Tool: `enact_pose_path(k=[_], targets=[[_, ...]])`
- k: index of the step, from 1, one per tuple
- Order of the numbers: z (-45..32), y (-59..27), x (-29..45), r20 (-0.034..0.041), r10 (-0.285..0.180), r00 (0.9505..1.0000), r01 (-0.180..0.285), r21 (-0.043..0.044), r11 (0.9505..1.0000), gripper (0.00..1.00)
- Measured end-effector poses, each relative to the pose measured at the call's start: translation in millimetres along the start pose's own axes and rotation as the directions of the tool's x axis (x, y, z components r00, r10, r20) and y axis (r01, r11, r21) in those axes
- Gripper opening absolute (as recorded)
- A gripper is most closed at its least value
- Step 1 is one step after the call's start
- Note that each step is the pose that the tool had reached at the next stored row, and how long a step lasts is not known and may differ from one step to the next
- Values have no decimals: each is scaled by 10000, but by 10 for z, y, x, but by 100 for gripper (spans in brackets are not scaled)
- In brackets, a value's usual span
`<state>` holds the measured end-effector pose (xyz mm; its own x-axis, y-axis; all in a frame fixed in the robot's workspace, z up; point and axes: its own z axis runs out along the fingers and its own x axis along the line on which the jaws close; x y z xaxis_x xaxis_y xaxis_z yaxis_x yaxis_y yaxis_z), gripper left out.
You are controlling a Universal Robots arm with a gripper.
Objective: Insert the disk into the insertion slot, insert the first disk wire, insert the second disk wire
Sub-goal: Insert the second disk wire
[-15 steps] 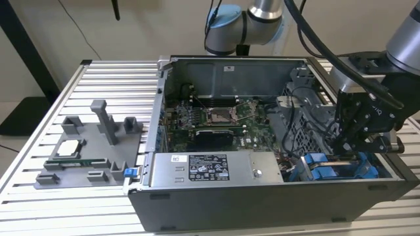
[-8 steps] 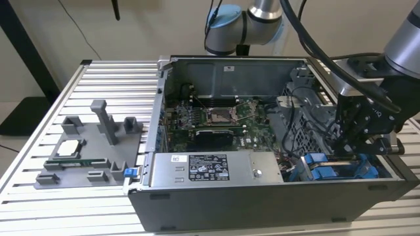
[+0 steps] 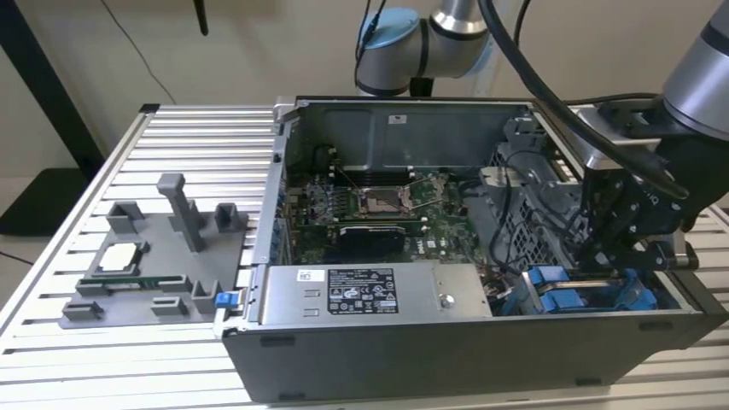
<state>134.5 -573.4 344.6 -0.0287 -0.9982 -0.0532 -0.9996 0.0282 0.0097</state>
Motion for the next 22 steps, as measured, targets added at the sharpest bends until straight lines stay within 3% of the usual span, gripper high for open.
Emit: enact_pose_path(k=[8,22], targets=[[17,10,0,5,-3,10000,3,77,10000,0],[12,22,-3,35,87,10000,-87,84,9999,0]])
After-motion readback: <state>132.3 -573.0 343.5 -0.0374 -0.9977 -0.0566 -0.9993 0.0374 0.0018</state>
